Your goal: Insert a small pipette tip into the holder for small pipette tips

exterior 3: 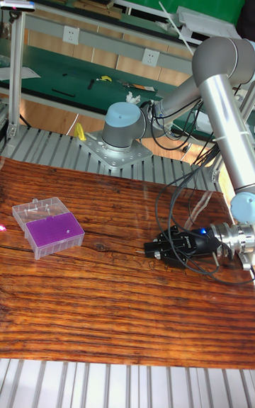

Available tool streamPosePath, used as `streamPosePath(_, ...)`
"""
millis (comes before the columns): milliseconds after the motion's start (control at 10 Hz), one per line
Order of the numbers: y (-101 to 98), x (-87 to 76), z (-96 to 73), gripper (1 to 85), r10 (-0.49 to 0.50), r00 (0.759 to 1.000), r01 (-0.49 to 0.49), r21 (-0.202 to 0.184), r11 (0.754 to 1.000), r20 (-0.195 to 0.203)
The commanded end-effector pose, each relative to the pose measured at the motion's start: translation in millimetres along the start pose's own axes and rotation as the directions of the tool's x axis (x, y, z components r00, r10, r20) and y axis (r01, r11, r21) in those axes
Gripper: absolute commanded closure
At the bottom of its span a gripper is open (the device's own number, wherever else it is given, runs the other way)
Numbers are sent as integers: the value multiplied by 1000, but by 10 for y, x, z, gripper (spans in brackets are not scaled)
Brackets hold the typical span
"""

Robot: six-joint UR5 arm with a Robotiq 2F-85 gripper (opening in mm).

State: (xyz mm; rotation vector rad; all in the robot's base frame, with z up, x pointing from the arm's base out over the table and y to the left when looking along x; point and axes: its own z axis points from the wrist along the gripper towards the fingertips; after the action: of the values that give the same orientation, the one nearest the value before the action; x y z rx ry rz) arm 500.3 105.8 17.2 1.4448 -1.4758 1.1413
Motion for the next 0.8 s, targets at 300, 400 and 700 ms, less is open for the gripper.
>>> streamPosePath(300,59,-47,31,580,-1,1000,1,-26,1000,14)
streamPosePath(400,72,-54,24,580,-2,1000,3,-31,1000,17)
streamPosePath(700,94,-46,-23,580,-5,1000,6,-40,999,20)
